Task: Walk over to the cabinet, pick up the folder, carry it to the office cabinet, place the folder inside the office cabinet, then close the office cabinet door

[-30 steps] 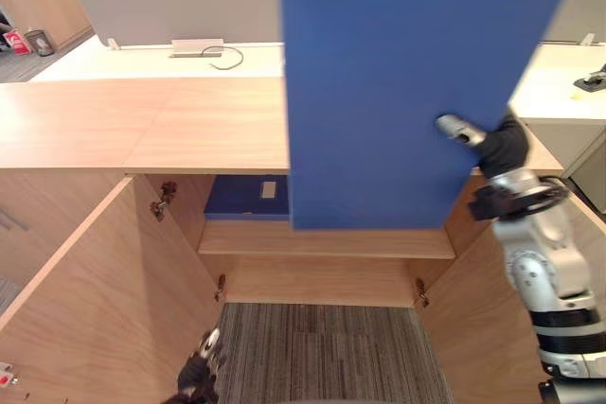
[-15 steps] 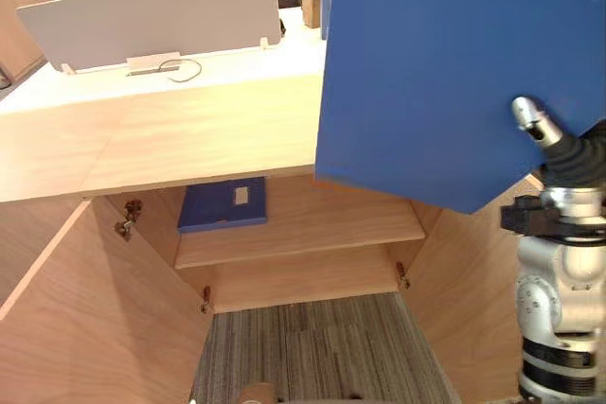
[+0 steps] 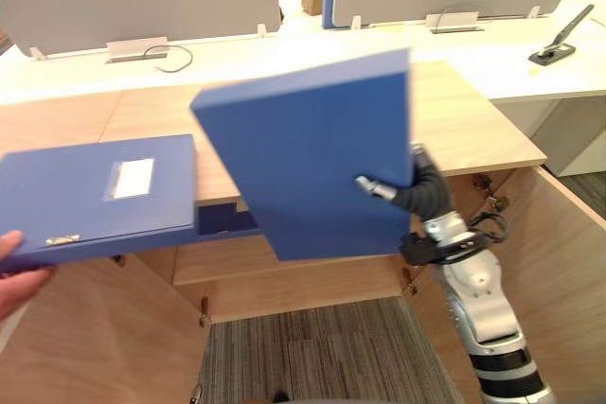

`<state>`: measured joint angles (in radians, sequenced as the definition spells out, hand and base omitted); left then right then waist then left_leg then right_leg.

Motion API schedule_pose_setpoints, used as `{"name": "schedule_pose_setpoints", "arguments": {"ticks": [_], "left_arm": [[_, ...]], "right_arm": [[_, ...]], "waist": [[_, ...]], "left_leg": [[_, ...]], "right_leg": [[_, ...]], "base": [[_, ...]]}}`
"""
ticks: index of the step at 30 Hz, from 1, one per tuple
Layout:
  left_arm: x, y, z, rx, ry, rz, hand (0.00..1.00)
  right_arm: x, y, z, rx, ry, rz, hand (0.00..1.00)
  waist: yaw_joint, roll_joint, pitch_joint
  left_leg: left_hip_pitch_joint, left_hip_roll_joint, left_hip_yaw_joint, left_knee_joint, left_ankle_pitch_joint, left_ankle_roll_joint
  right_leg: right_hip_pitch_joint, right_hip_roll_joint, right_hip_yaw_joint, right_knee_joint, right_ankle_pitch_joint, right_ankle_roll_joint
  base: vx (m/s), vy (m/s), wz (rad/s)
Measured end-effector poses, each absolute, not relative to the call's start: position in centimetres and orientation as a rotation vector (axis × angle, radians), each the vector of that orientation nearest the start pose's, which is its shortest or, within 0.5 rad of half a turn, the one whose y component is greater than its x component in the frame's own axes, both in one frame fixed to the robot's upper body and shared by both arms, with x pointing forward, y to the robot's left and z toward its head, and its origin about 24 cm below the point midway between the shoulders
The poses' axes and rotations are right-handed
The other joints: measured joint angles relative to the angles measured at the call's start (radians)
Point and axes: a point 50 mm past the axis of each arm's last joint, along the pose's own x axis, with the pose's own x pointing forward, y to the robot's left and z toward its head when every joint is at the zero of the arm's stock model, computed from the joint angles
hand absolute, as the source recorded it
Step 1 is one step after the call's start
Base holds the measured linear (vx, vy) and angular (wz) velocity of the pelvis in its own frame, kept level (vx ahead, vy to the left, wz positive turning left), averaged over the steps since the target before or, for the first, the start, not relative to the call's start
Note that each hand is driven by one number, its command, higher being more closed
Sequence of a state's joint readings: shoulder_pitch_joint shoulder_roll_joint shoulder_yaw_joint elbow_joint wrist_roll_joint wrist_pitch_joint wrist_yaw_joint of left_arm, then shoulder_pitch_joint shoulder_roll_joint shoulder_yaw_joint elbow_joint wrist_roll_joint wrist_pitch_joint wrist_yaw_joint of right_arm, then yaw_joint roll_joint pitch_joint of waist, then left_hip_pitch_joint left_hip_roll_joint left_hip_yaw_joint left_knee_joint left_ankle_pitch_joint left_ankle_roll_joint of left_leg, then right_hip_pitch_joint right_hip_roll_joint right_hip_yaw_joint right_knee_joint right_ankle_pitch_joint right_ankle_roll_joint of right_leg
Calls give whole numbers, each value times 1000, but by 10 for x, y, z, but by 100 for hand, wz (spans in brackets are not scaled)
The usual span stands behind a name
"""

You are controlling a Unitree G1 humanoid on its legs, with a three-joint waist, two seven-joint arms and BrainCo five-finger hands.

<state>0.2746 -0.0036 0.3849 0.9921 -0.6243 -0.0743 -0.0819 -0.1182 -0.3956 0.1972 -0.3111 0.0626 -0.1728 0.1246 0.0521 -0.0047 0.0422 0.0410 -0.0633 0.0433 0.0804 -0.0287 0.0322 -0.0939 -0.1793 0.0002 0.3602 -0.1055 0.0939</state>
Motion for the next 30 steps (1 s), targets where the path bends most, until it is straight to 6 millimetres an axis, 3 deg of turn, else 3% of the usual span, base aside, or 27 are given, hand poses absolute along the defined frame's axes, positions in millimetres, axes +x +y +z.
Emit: {"name": "schedule_pose_setpoints", "arguments": {"ticks": [2, 4, 6, 8, 10, 11, 12, 15, 19, 23, 24, 25, 30], "left_arm": [[24, 208, -165, -703, 962, 762, 0], [28, 211, -165, -690, 963, 746, 0], [31, 213, -165, -674, 969, 731, 0], [30, 219, -164, -658, 972, 733, 0], [29, 226, -163, -637, 968, 741, 0], [28, 232, -161, -622, 966, 748, 0], [25, 230, -163, -627, 978, 754, 0], [13, 208, -168, -694, 1017, 776, 0], [6, 201, -170, -736, 1027, 822, 0], [7, 202, -170, -733, 1029, 819, 0], [13, 204, -170, -727, 1019, 809, 0], [18, 204, -170, -726, 1013, 802, 0], [61, 203, -166, -702, 946, 721, 0]], "right_arm": [[244, -124, 142, -361, -517, 496, 100], [242, -117, 138, -382, -506, 538, 100], [239, -109, 133, -380, -491, 595, 100], [237, -102, 125, -381, -462, 647, 100], [234, -95, 117, -384, -432, 698, 100], [231, -90, 113, -387, -419, 733, 100], [228, -90, 106, -409, -390, 762, 100], [223, -90, 95, -499, -344, 839, 100], [220, -93, 79, -584, -273, 902, 100], [215, -98, 55, -716, -188, 981, 100], [212, -98, 36, -811, -128, 1041, 100], [212, -99, 30, -848, -110, 1063, 100], [239, -111, 21, -1093, -94, 1068, 100]], "waist": [[-9, 3, 5], [-17, 2, 11], [-10, 4, 30], [-4, 5, 40], [0, -9, 56], [3, -32, 68], [4, -23, 65], [25, 32, 35], [23, 37, 31], [17, 40, 27], [16, 39, 31], [16, 41, 43], [7, 52, 176]], "left_leg": [[14, 3, -1, 1, -16, 23], [13, 5, -1, 1, -26, 37], [8, 19, -7, 30, -56, 29], [-10, 47, -11, 84, -103, 28], [-17, 69, -21, 136, -135, 1], [-22, 68, -33, 165, -150, -29], [-17, 88, -53, 183, -164, -50], [-20, 165, -52, 145, -150, -91], [4, 213, -53, 87, -120, -123], [7, 210, -59, 61, -106, -124], [-6, 204, -73, 66, -105, -124], [-5, 196, -80, 71, -105, -123], [-88, 121, -109, 183, -120, -109]], "right_leg": [[-37, -11, -36, 88, -3, -7], [-60, -38, -101, 131, -35, -58], [-61, -69, -137, 87, -45, -67], [-59, -68, -134, 6, -42, -61], [-53, -66, -133, -83, -21, -33], [-32, -69, -134, -120, 48, 0], [-19, -55, -147, -119, 86, 34], [-16, 26, -169, -159, 93, 5], [0, 73, -191, -185, 86, -14], [11, 69, -209, -204, 86, -14], [5, 57, -218, -194, 84, -13], [2, 50, -219, -182, 80, -13], [-101, -44, -218, 16, 14, -4]], "base": [[36, 94, -12], [8, 61, -4], [-25, 26, -12], [-1, -123, -6], [37, -234, 14], [83, -314, 41], [97, -318, 39], [178, -254, -4], [127, -182, 0], [41, -32, 12], [-9, 45, 22], [-13, 54, 25], [-156, 38, 28]]}}
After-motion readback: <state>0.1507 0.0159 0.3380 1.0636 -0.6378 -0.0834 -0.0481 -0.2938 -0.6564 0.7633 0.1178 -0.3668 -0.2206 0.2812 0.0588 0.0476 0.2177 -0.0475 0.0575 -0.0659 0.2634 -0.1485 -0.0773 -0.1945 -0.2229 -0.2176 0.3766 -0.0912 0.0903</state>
